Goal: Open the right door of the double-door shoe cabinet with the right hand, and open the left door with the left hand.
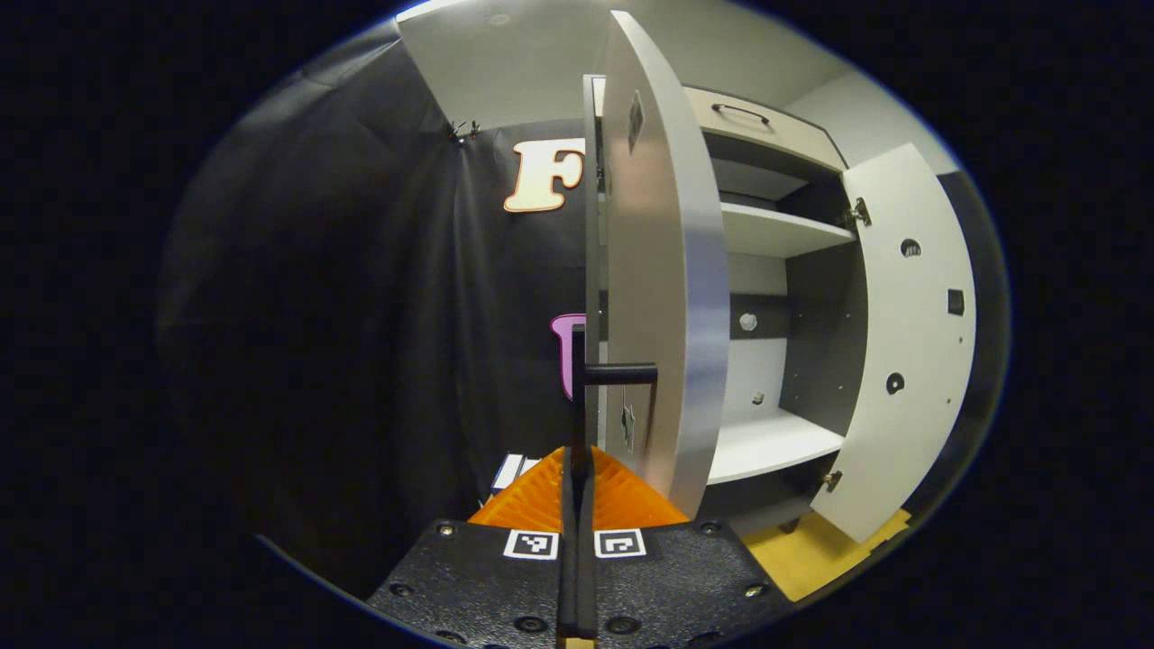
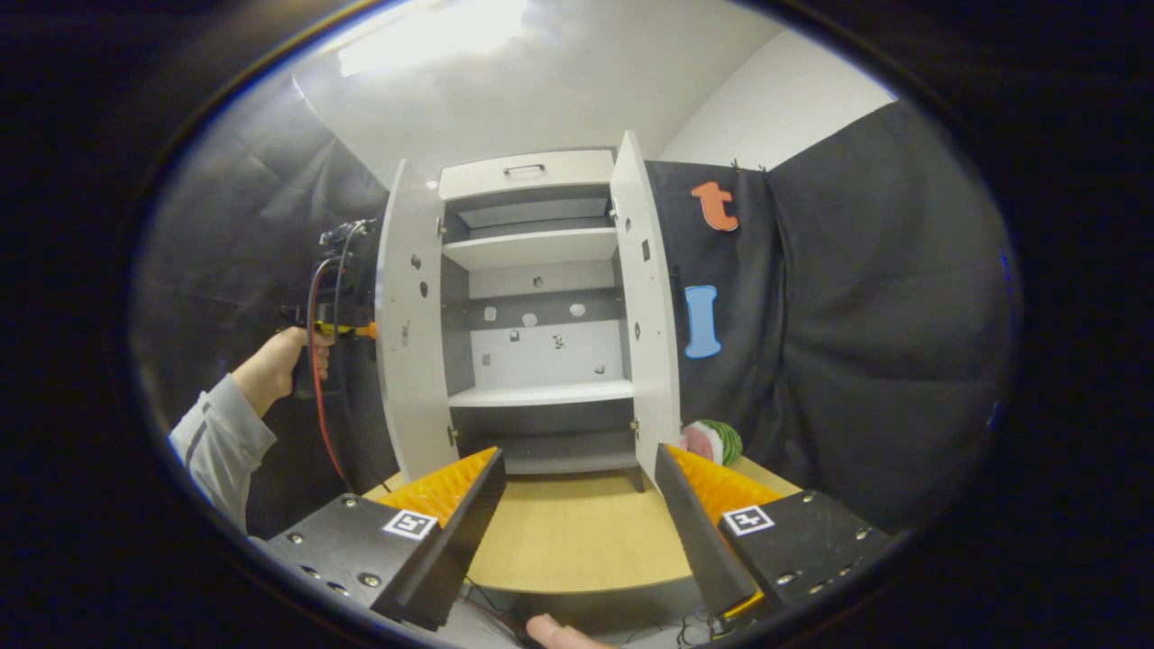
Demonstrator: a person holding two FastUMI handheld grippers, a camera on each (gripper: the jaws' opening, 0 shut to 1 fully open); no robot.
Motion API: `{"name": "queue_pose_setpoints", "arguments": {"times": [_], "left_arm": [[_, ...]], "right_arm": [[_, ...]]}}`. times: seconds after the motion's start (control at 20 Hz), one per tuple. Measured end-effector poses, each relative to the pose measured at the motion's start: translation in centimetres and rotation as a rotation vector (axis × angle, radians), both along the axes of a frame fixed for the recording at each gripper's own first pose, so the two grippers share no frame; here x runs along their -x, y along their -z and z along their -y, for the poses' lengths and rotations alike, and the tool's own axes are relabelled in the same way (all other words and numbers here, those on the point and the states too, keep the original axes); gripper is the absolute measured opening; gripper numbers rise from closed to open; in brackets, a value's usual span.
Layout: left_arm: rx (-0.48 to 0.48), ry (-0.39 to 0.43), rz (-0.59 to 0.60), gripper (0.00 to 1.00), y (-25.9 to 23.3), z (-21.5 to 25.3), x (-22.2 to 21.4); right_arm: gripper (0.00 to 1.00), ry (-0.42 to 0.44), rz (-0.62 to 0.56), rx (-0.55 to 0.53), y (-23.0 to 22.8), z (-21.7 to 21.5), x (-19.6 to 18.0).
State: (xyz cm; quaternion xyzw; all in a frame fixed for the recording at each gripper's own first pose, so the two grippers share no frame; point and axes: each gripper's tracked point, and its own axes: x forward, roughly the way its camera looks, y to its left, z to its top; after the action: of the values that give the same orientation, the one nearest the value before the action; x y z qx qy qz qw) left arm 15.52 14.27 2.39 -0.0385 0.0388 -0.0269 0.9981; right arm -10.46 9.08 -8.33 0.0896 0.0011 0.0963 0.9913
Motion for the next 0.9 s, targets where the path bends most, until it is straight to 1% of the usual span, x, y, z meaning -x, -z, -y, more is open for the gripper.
{"name": "queue_pose_setpoints", "arguments": {"times": [0.15, 0.4, 0.5, 0.55, 0.65, 0.7, 0.75, 0.8, 0.85, 0.9], "left_arm": [[0.009, 0.043, -0.002, 0.01, 0.3, -0.5, 0.1], [-0.031, 0.036, 0.021, 0.00, 0.4, -0.4, 0.2], [-0.066, 0.016, 0.059, 0.01, 0.1, -0.5, 0.4], [-0.064, 0.007, 0.062, 0.01, 0.1, -0.5, 0.7], [-0.036, -0.018, 0.026, 0.02, 0.5, -0.5, 1.3], [-0.027, -0.027, 0.011, 0.04, 0.6, -0.6, 1.9], [-0.035, -0.042, 0.026, 0.06, 0.0, -0.8, 2.7], [-0.056, -0.085, 0.044, 0.17, -0.5, -1.5, 3.3], [-0.076, -0.100, 0.052, 0.43, -0.6, -1.7, 4.2], [-0.082, -0.097, 0.052, 0.70, -0.8, -1.6, 5.2]], "right_arm": [[0.99, 0.002, 0.009, 0.017, -0.2, -0.1, 0.2], [0.99, 0.020, 0.028, 0.021, -0.6, 0.6, 0.4], [0.99, 0.025, 0.029, 0.022, -0.6, 1.0, 0.3], [0.99, 0.029, 0.028, 0.018, -0.7, 1.3, 0.3], [0.99, 0.032, 0.027, 0.005, -0.7, 1.5, 0.1], [0.99, 0.031, 0.025, -0.001, -0.6, 1.4, 0.0], [0.99, 0.026, 0.020, -0.009, -0.5, 1.3, -0.1], [0.99, 0.022, 0.014, -0.017, -0.3, 1.2, -0.2], [0.99, 0.019, 0.012, -0.021, -0.3, 1.2, -0.3], [0.99, 0.021, 0.011, -0.021, -0.4, 1.2, -0.5]]}}
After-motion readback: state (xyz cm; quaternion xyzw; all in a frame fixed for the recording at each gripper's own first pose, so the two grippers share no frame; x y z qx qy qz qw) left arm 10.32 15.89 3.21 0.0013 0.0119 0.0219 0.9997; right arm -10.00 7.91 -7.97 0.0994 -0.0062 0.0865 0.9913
